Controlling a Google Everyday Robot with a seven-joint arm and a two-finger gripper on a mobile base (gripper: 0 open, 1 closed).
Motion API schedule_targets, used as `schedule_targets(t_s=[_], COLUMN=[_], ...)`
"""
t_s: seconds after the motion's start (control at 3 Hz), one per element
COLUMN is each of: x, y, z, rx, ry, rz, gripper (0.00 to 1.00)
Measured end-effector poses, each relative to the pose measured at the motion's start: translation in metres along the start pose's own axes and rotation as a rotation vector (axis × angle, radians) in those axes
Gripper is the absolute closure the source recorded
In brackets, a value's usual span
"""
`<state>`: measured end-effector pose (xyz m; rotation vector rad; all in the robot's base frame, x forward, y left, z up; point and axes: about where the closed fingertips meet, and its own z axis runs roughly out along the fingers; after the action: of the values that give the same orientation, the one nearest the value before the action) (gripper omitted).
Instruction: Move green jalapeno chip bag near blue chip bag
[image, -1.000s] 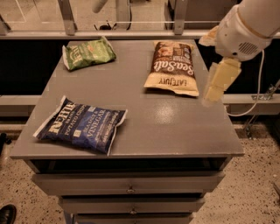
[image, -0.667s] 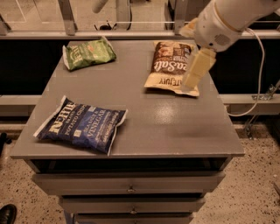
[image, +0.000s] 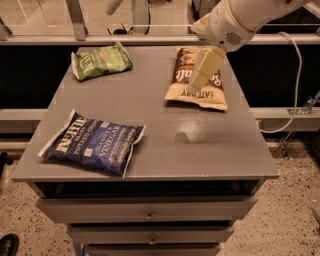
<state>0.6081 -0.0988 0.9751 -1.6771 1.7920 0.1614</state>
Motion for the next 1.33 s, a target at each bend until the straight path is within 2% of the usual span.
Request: schedule_targets(t_s=[0.33, 0.67, 1.33], x=[-0.002, -0.012, -0.058], y=[-0.002, -0.012, -0.073], z=[0.008, 0.05, 0.136], rx=[-0.005, -0.008, 0.08], ry=[-0.038, -0.102, -0.288], rz=[0.007, 0.046, 0.167], gripper=[0.0, 0.0, 0.0])
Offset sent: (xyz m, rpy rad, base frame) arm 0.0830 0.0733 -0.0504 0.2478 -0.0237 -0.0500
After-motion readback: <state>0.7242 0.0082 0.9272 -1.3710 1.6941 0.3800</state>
